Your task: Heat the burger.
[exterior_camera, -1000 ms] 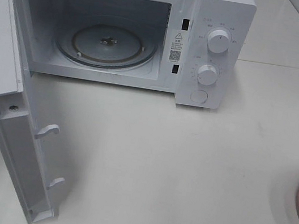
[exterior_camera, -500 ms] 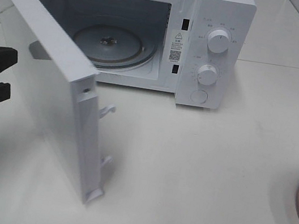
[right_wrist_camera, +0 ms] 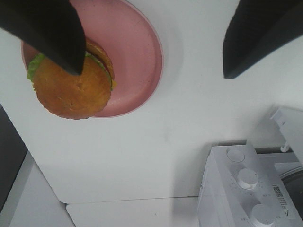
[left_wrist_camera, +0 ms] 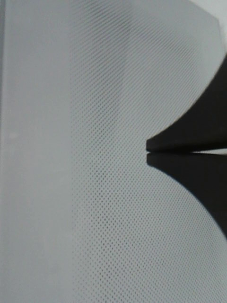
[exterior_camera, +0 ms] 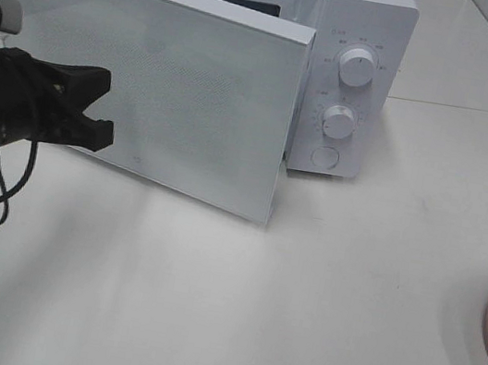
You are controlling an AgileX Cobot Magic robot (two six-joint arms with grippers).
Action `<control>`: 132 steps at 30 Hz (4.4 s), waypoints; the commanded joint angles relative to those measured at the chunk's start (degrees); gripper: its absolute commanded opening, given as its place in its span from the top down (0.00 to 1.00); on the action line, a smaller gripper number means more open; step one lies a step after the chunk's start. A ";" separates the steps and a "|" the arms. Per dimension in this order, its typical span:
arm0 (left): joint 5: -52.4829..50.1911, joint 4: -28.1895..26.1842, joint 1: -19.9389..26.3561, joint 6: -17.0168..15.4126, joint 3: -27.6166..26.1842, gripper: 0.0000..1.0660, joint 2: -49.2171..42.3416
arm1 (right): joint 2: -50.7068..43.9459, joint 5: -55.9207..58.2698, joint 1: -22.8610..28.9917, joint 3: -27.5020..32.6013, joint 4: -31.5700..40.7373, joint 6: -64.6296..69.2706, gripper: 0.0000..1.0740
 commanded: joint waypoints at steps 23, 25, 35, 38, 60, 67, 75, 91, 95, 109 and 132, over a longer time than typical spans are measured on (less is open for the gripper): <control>4.35 -11.63 -9.63 1.89 -23.55 1.00 13.29 | -1.49 -0.46 -0.40 0.11 0.00 -0.52 0.29; 5.21 -12.26 -9.63 1.89 -25.73 1.00 14.32 | -1.49 -0.46 -0.40 0.11 0.00 -0.52 0.29; 7.16 -14.50 -9.63 3.21 -34.66 1.00 19.25 | -1.49 -0.46 -0.40 0.11 0.00 -0.52 0.29; 7.62 -15.76 -9.63 4.35 -35.70 1.00 20.11 | -1.49 -0.46 -0.40 0.11 0.00 -0.52 0.29; 52.48 -13.98 -17.65 4.18 -30.77 0.04 8.48 | -1.49 -0.46 -0.40 0.11 0.00 -0.52 0.29; 79.81 -11.80 -17.59 4.47 -30.77 0.08 3.27 | -1.49 -0.46 -0.40 0.11 0.00 -0.52 0.29; 97.92 -10.43 -14.78 4.18 -30.77 0.08 -4.13 | -1.49 -0.46 -0.40 0.11 0.00 -0.52 0.29; 115.51 -10.31 13.35 6.70 -30.77 0.08 -20.74 | -1.49 -0.46 -0.40 0.11 0.00 -0.52 0.29; 119.58 -10.31 19.88 7.85 -30.77 0.08 -24.41 | -1.49 -0.46 -0.40 0.11 0.00 -0.52 0.29; 124.96 -9.74 23.32 7.85 -27.27 0.08 -43.37 | -1.49 -0.46 -0.40 0.11 0.00 -0.52 0.29; 115.28 -8.37 23.32 7.51 -3.61 0.08 -83.82 | -1.49 -0.52 -0.40 0.11 0.06 -0.52 0.29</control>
